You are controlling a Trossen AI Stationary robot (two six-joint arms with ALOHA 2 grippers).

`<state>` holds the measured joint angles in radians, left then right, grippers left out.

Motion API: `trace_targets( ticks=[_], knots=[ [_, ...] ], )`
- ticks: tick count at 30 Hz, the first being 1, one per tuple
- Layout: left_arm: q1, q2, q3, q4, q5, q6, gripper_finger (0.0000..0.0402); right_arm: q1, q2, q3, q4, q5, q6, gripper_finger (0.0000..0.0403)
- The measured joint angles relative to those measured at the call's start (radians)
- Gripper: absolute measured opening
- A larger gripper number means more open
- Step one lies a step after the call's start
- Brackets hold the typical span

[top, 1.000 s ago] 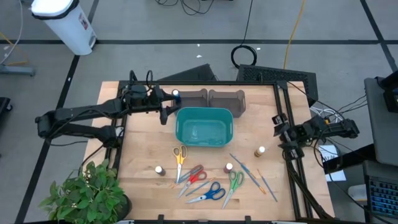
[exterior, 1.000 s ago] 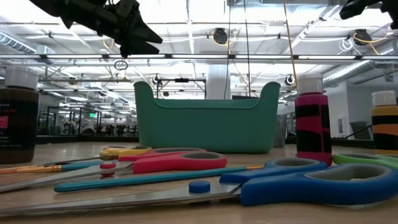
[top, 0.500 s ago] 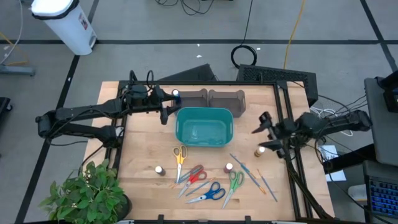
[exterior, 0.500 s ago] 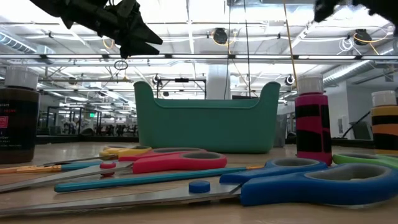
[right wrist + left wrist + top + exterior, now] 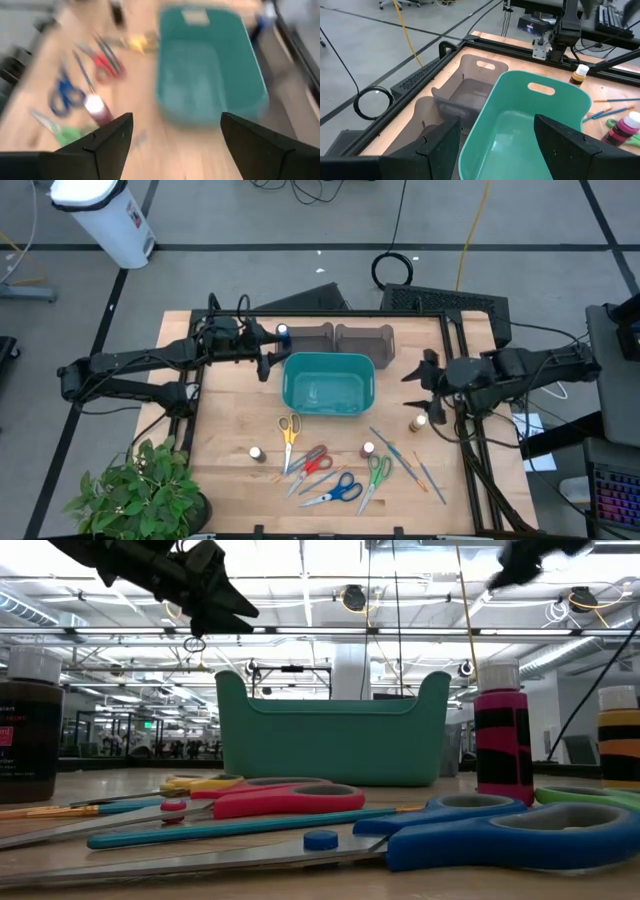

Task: Pick & Place Paint Supplies
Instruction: Put the yellow paint bottle into the left black bin

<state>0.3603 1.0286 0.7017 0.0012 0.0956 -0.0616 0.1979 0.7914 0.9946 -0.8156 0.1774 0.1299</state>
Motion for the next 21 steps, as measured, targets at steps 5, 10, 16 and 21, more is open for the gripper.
trace_targets(
  ticks=[5,10,16,21],
  knots=[
    [0.000,0.000,0.000,-0.015,0.000,0.000,0.0255,0.024,-0.057,-0.026,-0.196,0.034,0.217,0.0286],
    [0.000,0.000,0.000,-0.023,0.000,0.000,0.0255,0.059,-0.121,-0.135,-0.244,0.035,0.358,0.0282],
    [0.000,0.000,0.000,-0.022,0.000,-0.001,0.0255,0.087,-0.136,-0.277,-0.252,0.013,0.470,0.0265],
    [0.000,0.000,0.000,-0.022,0.000,-0.002,0.0255,0.116,-0.135,-0.395,-0.243,-0.072,0.560,0.0256]
  ],
)
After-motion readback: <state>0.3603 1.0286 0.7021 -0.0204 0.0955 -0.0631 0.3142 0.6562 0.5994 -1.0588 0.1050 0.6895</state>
